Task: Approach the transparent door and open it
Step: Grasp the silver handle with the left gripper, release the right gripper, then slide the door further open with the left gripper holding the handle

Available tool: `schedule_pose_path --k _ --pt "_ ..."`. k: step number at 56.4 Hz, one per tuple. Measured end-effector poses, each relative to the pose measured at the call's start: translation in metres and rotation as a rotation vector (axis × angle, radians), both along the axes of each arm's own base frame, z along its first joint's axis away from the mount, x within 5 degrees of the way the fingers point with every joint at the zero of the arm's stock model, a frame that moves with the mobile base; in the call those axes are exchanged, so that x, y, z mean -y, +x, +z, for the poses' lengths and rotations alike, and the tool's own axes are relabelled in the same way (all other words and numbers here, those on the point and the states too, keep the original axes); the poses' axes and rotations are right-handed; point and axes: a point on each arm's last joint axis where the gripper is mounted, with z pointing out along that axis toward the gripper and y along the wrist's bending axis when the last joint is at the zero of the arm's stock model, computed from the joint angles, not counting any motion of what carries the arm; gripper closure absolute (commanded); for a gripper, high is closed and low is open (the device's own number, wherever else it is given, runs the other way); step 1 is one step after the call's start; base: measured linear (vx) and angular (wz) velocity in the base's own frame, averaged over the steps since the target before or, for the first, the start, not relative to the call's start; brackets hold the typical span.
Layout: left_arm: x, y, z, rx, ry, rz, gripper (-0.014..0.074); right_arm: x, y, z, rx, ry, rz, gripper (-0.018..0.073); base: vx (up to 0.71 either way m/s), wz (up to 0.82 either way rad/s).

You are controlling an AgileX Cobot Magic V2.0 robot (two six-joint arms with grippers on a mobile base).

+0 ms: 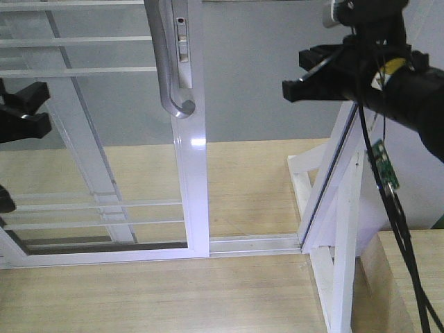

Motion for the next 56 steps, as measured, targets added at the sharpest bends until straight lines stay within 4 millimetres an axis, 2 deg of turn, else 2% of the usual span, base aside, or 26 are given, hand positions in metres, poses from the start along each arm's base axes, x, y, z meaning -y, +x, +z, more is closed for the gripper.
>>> schedule_pose_path --k 10,11,15,21,34,45,56 --pt "0.023 0.031 -0.012 0.042 -0.017 -0.050 0.0094 0.016 -0.040 -0.013 -0.005 -0.002 0.000 0.0565 0.00 0.00" --pt "0.034 0.057 -0.015 0.043 -0.025 -0.058 0.0094 0.021 -0.053 -0.014 0.004 0.002 0.000 0.0565 0.00 0.00" --pt "0.040 0.078 -0.015 0.051 -0.031 -0.056 0.0094 0.023 -0.059 -0.013 0.014 0.006 0.000 0.0565 0.00 0.00" --pt "0.049 0.109 -0.016 0.046 -0.062 -0.047 0.0094 0.024 -0.062 -0.011 0.025 0.010 0.000 0.0565 0.00 0.00" --pt "0.064 0.162 -0.023 0.039 -0.107 -0.037 0.0094 0.024 -0.062 -0.011 0.025 0.006 0.001 0.0565 0.00 0.00" --pt "0.074 0.196 -0.031 0.044 -0.099 -0.040 0.0094 0.024 -0.062 -0.011 0.025 0.006 0.001 0.0565 0.00 0.00" --pt "0.080 0.219 -0.036 0.049 -0.085 -0.044 0.0123 0.024 -0.062 -0.011 0.025 0.006 0.001 0.0565 0.00 0.00"
